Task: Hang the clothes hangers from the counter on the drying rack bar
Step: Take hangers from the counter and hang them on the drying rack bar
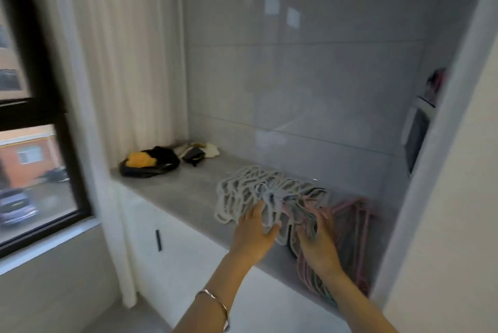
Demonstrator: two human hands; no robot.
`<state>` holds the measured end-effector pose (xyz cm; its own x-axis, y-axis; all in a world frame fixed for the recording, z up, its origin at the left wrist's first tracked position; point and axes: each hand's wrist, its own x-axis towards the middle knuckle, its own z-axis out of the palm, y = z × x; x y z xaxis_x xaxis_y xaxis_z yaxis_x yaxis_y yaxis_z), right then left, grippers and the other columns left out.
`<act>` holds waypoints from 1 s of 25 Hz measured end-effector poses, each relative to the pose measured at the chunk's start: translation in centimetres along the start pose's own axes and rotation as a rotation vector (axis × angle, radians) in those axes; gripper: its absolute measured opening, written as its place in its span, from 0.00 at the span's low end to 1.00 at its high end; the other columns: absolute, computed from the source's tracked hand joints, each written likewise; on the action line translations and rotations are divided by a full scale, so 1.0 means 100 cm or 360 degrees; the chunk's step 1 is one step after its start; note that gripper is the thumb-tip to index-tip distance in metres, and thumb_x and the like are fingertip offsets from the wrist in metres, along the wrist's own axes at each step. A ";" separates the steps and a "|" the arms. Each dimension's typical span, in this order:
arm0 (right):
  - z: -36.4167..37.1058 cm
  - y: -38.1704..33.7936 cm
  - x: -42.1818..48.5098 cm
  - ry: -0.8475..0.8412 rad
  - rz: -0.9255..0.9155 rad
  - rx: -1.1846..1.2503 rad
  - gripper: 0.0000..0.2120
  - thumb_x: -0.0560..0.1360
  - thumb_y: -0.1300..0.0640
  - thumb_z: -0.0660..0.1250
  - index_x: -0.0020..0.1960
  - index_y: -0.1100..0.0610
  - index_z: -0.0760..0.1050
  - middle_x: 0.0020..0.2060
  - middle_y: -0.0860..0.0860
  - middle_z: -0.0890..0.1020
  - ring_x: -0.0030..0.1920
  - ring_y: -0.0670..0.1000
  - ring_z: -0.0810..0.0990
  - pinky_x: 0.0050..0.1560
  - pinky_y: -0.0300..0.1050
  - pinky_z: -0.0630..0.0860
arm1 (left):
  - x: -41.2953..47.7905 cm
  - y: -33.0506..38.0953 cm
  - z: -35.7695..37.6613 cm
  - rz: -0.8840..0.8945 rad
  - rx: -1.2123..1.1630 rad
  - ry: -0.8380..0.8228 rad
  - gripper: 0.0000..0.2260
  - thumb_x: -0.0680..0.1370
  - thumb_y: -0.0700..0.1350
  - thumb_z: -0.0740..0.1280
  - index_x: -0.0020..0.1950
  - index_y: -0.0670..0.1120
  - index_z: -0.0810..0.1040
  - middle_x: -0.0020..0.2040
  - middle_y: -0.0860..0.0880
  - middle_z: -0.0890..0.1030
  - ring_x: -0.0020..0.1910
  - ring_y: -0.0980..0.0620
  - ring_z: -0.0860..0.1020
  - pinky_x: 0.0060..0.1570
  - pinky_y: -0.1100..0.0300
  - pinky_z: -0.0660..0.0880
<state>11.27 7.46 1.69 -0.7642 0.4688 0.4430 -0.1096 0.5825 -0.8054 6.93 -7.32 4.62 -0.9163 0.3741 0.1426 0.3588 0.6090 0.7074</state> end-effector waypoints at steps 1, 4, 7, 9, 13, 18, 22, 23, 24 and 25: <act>0.006 0.013 0.007 0.0072 0.0084 0.0000 0.20 0.72 0.62 0.66 0.62 0.52 0.68 0.63 0.52 0.71 0.66 0.54 0.68 0.69 0.47 0.63 | 0.019 -0.005 0.011 0.0025 0.0016 -0.0094 0.33 0.78 0.57 0.61 0.77 0.47 0.51 0.77 0.49 0.57 0.75 0.48 0.58 0.72 0.53 0.59; 0.018 0.054 0.016 0.0227 0.0628 0.0011 0.22 0.74 0.64 0.64 0.66 0.54 0.66 0.62 0.50 0.71 0.64 0.55 0.70 0.67 0.49 0.66 | 0.066 -0.023 0.041 0.0065 -0.0003 -0.0340 0.32 0.78 0.56 0.61 0.77 0.47 0.52 0.76 0.49 0.58 0.75 0.46 0.58 0.71 0.50 0.60; 0.025 0.089 0.010 0.0353 0.0911 -0.0293 0.25 0.74 0.60 0.66 0.69 0.64 0.64 0.65 0.62 0.72 0.64 0.61 0.71 0.65 0.52 0.67 | 0.100 -0.044 0.065 0.0100 -0.0029 -0.0531 0.32 0.76 0.59 0.61 0.76 0.50 0.55 0.75 0.50 0.62 0.73 0.44 0.62 0.70 0.48 0.63; 0.027 0.108 0.008 0.0357 0.1000 -0.0428 0.22 0.75 0.60 0.64 0.66 0.67 0.67 0.62 0.65 0.75 0.62 0.62 0.73 0.60 0.50 0.68 | 0.113 -0.053 0.076 0.0084 -0.0010 -0.0631 0.33 0.78 0.58 0.61 0.77 0.49 0.51 0.76 0.48 0.59 0.74 0.43 0.60 0.70 0.47 0.62; 0.029 0.131 0.012 0.0337 0.0983 -0.0478 0.11 0.75 0.65 0.63 0.56 0.67 0.76 0.47 0.64 0.82 0.49 0.61 0.80 0.48 0.49 0.72 | 0.127 -0.061 0.087 0.0082 -0.0026 -0.0693 0.33 0.78 0.56 0.61 0.77 0.48 0.50 0.76 0.46 0.58 0.73 0.44 0.62 0.70 0.47 0.63; 0.032 0.157 0.021 0.0394 0.0961 -0.0545 0.07 0.74 0.64 0.64 0.47 0.65 0.81 0.41 0.63 0.84 0.37 0.54 0.77 0.39 0.43 0.68 | 0.131 -0.065 0.086 0.0081 -0.0018 -0.0699 0.32 0.79 0.56 0.60 0.77 0.48 0.50 0.76 0.46 0.59 0.73 0.44 0.60 0.71 0.48 0.61; 0.030 0.141 0.028 0.0635 0.0889 -0.0466 0.09 0.75 0.66 0.63 0.52 0.66 0.80 0.45 0.63 0.83 0.44 0.60 0.81 0.43 0.43 0.69 | 0.131 -0.060 0.074 0.0141 -0.0013 -0.0569 0.29 0.79 0.52 0.60 0.76 0.45 0.54 0.75 0.46 0.61 0.73 0.44 0.61 0.70 0.53 0.61; 0.028 0.128 0.033 0.0701 0.0841 -0.0454 0.10 0.76 0.66 0.62 0.52 0.66 0.79 0.43 0.63 0.83 0.42 0.59 0.80 0.41 0.43 0.69 | 0.130 -0.057 0.069 0.0141 -0.0061 -0.0527 0.28 0.79 0.51 0.61 0.76 0.45 0.56 0.74 0.46 0.63 0.72 0.45 0.62 0.70 0.54 0.62; 0.026 0.111 0.038 0.0750 0.0774 -0.0416 0.10 0.77 0.65 0.60 0.52 0.66 0.78 0.40 0.61 0.82 0.39 0.57 0.78 0.38 0.42 0.68 | 0.128 -0.054 0.064 0.0142 -0.0135 -0.0485 0.26 0.79 0.50 0.61 0.75 0.44 0.58 0.73 0.45 0.64 0.72 0.46 0.63 0.68 0.56 0.62; 0.023 0.093 0.044 0.0781 0.0710 -0.0335 0.10 0.78 0.64 0.59 0.51 0.67 0.77 0.37 0.58 0.79 0.34 0.54 0.75 0.34 0.41 0.66 | 0.124 -0.050 0.059 0.0126 -0.0218 -0.0454 0.24 0.80 0.49 0.61 0.74 0.44 0.60 0.72 0.45 0.66 0.71 0.46 0.64 0.66 0.58 0.62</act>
<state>5.39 13.38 -4.72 -0.3264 0.9104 0.2542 0.3118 0.3576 -0.8803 -5.20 -1.61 -1.25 -0.7927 0.6094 0.0150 0.3820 0.4774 0.7913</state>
